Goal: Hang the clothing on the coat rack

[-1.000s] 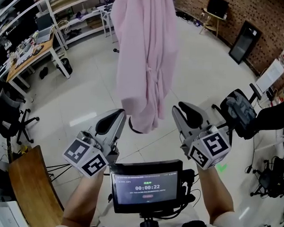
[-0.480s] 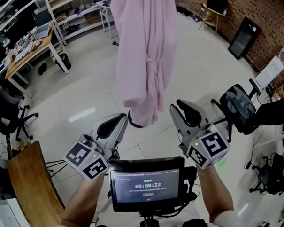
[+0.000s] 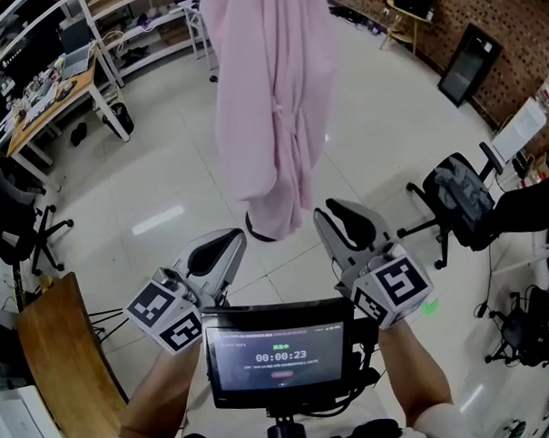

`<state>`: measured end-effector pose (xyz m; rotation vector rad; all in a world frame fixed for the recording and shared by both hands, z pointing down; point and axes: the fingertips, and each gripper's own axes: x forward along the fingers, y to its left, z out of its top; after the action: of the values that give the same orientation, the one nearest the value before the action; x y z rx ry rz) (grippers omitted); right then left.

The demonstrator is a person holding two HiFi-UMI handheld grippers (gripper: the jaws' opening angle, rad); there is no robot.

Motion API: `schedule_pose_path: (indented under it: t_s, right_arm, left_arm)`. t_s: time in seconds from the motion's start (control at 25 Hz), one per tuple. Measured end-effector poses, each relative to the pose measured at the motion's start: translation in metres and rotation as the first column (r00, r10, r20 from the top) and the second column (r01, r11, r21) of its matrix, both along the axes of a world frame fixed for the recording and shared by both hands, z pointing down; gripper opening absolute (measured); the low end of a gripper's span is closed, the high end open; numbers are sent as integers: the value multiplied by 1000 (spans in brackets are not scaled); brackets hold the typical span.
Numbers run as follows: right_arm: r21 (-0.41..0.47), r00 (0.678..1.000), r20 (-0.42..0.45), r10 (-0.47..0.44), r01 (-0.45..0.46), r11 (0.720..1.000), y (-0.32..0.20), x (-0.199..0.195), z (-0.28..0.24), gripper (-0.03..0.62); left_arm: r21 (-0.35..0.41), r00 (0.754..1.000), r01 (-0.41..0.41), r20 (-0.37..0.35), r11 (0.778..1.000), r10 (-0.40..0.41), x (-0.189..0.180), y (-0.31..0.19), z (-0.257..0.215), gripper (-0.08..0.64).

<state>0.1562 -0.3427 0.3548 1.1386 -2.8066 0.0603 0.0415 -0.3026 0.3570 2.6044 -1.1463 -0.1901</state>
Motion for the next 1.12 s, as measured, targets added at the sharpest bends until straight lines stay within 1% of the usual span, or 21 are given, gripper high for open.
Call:
schedule_pose_path:
  t_s: [0.28, 0.32, 0.4, 0.48, 0.56, 0.88, 1.12]
  right_arm:
    - [-16, 1000, -9, -9, 9, 1000, 5, 0, 6, 81]
    - [-14, 1000, -12, -13, 12, 1000, 5, -1, 6, 51]
    - [-17, 1000, -12, -19, 19, 1000, 6, -1, 6, 48]
    - [-26, 1000, -4, -20, 20, 999, 7, 0, 7, 17]
    - [-33, 1000, 2, -19, 19, 999, 7, 1, 8, 11]
    - [-46, 1000, 21, -21, 22, 999, 6, 0, 6, 8]
    - [-53, 1000, 19, -24, 25, 998, 4, 1, 10, 8]
  left_arm:
    - [-6, 1000, 4, -10, 1000, -4, 0, 0, 2, 0]
    - [-6, 1000, 4, -10, 1000, -4, 0, -1, 2, 0]
    - [-10, 1000, 6, -11, 1000, -7, -1, 0, 3, 0]
    - [-16, 1000, 9, -12, 1000, -9, -1, 1, 5, 0]
    - [-15, 1000, 10, -13, 1000, -11, -1, 2, 5, 0]
    - [-18, 1000, 16, -18, 1000, -16, -3, 3, 6, 0]
    - [-22, 999, 21, -24, 1000, -22, -4, 2, 10, 0]
